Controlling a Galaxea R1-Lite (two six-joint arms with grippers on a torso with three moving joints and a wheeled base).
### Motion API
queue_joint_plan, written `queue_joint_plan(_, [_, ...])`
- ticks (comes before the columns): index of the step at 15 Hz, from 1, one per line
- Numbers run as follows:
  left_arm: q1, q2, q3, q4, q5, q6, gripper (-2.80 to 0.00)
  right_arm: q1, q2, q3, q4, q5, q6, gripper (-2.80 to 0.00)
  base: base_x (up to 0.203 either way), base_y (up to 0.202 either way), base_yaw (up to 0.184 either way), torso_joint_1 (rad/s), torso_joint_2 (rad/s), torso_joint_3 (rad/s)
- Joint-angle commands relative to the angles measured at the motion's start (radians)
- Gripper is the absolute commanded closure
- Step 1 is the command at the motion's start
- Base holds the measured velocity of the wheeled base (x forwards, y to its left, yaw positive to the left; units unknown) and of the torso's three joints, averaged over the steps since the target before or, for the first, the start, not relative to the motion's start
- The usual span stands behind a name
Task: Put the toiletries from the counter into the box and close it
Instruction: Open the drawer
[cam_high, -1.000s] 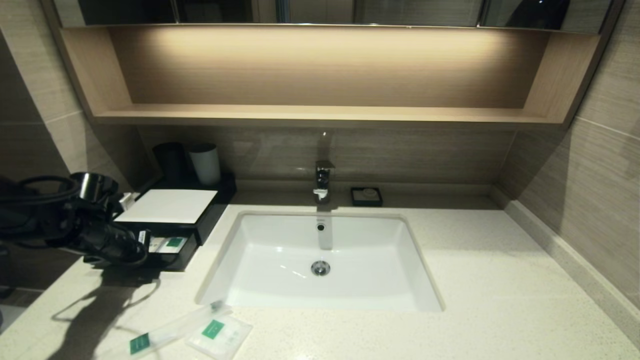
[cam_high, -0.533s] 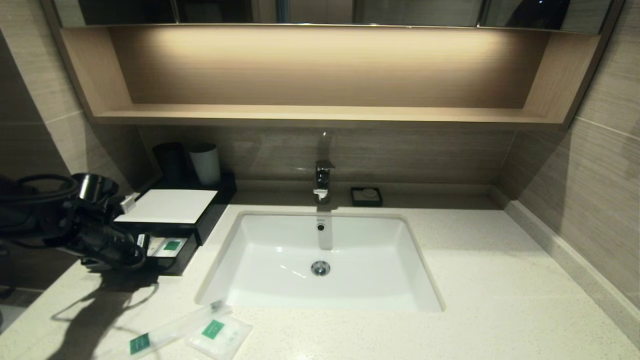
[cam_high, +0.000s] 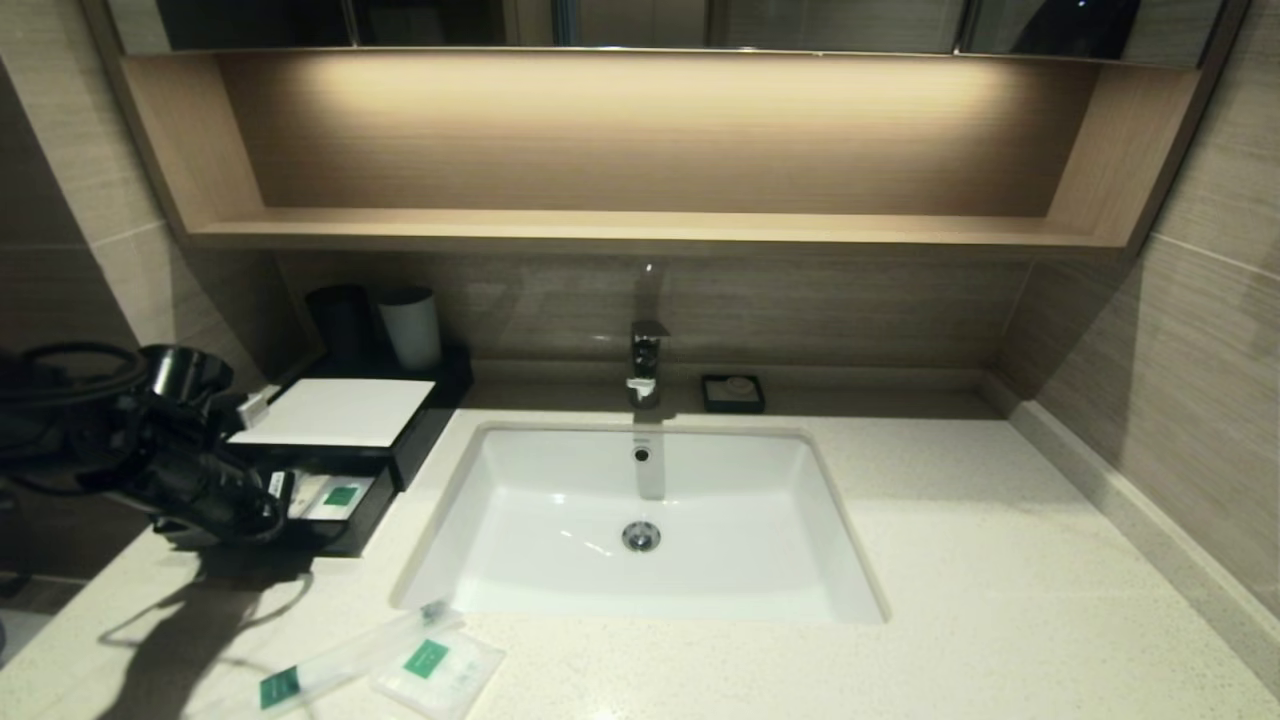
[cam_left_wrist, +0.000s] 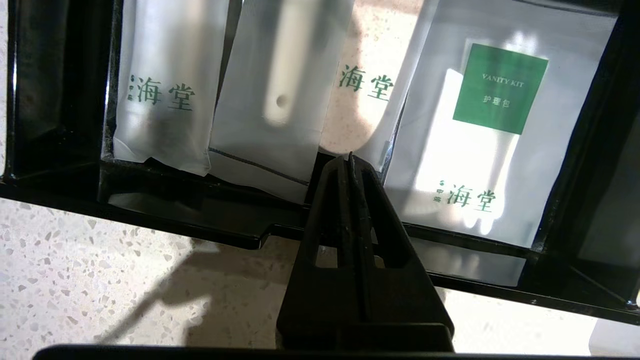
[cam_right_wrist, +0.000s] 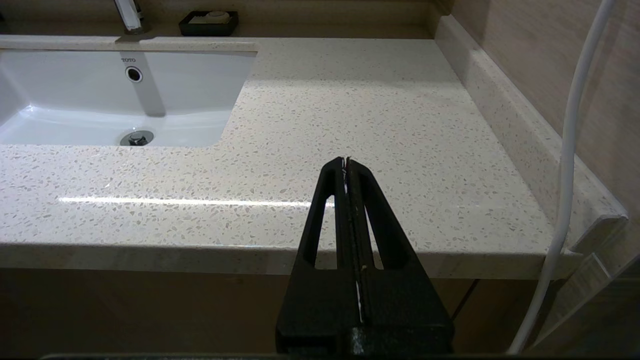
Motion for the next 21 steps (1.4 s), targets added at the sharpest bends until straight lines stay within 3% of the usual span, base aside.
queue_joint_plan(1, [0.000, -0.003, -0.013, 0.028, -0.002, 0.002, 0.00, 0.000, 0.001, 0.002, 0.000, 0.000, 0.000, 0.00, 0.000, 0.000, 0.000, 0.000, 0.00, 0.000])
queue_joint_plan(21, [0.000, -0.027, -0.016, 0.109, 0.017, 0.047, 0.00, 0.000, 0.001, 0.002, 0.000, 0.000, 0.000, 0.00, 0.000, 0.000, 0.000, 0.000, 0.00, 0.000])
